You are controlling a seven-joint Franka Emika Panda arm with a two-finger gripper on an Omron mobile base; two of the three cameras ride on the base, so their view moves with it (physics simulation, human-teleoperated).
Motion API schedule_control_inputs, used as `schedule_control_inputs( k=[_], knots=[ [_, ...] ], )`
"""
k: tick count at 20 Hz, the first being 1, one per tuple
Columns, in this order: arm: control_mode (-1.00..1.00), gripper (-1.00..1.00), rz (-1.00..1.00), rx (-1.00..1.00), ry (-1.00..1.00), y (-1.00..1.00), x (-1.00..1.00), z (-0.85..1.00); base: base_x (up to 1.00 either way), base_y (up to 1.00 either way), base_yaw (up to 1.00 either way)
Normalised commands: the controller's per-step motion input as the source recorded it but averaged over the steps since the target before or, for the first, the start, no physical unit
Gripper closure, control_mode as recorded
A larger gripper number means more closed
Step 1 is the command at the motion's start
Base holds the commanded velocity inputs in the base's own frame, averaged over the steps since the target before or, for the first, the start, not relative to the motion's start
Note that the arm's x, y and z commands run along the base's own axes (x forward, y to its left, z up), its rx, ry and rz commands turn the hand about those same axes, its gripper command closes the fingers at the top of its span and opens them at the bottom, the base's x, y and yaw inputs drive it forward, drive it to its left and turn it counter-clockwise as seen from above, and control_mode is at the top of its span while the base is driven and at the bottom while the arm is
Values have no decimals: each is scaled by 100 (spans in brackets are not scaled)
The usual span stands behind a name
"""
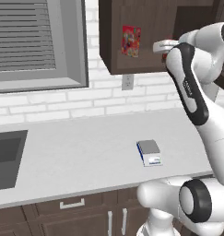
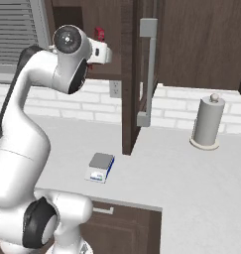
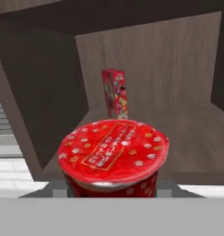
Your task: Pick the yogurt and place it on the digital scale for weighing, and close the cabinet.
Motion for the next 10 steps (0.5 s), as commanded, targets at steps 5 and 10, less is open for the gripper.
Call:
schedule_control_inputs(
  k=[5, 10],
  knots=[
    [-100, 100, 0, 3, 7, 33, -100, -35, 0, 0, 0],
    [-100, 100, 11, 0, 1, 44, -98, -92, 0, 0, 0]
  ],
)
